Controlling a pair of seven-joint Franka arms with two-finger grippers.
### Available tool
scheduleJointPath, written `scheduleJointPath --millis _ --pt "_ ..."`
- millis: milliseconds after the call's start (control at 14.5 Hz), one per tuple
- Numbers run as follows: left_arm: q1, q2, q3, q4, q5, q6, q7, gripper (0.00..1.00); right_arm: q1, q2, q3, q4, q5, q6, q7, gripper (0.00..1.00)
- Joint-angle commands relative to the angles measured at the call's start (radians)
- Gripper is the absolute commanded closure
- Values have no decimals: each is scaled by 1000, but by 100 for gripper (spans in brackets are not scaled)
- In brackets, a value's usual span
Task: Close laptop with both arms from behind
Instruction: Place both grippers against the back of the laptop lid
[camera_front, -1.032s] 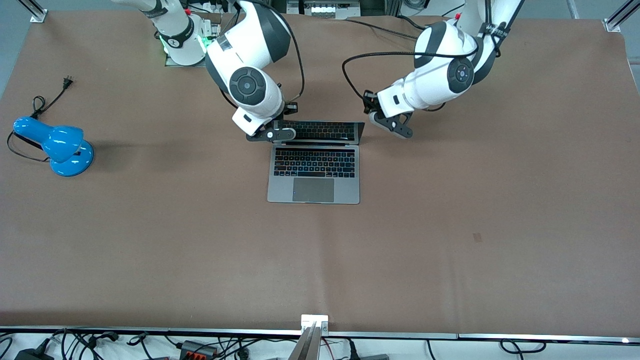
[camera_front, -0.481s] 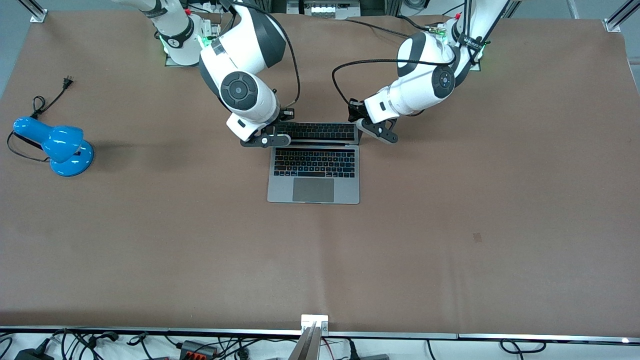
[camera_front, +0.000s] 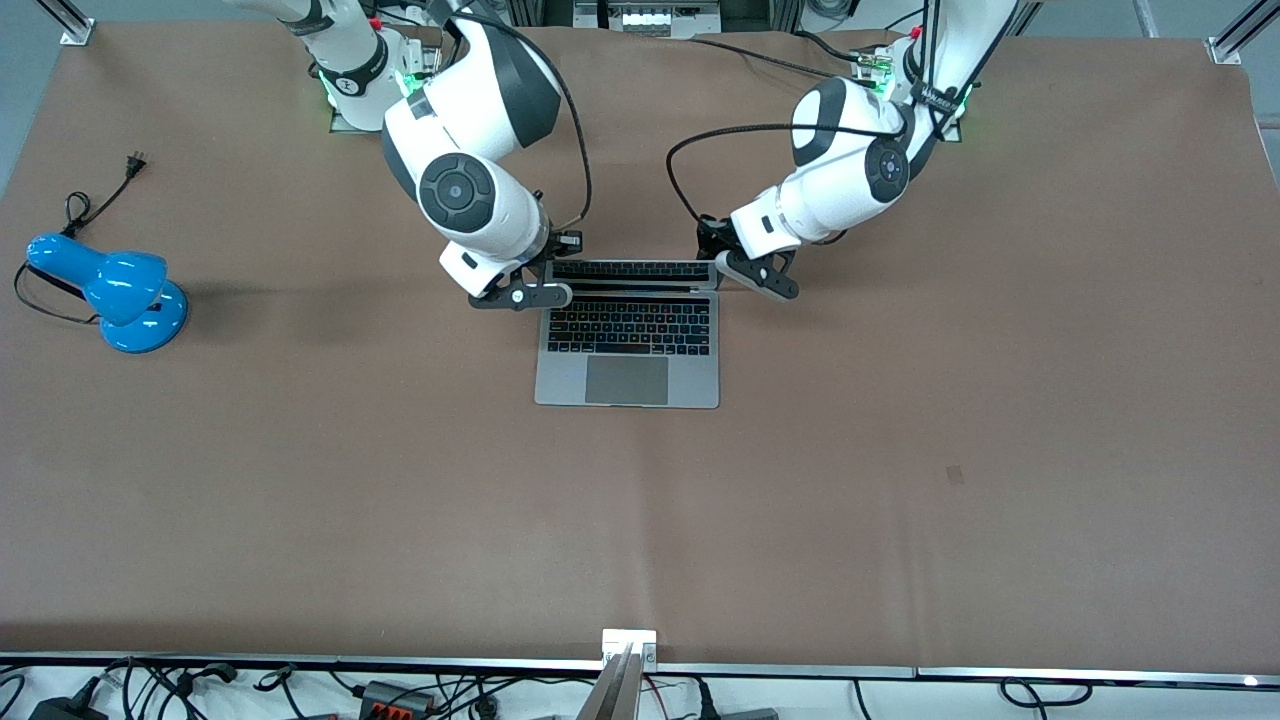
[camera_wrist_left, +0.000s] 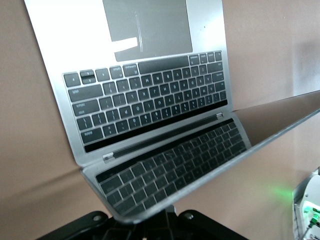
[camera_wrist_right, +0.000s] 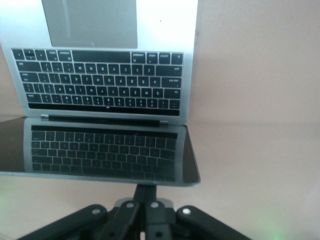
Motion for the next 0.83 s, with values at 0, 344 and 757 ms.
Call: scheduleJointPath --millis 0,344,757 --pt "12 74 -3 70 -31 24 66 99 -19 56 5 67 -30 -3 -29 100" --pt "13 120 -3 84 -30 55 71 99 -36 117 5 127 -52 -3 -38 100" --pt "9 211 -3 139 -30 131 106 99 -78 209 5 222 -53 -1 -91 100"
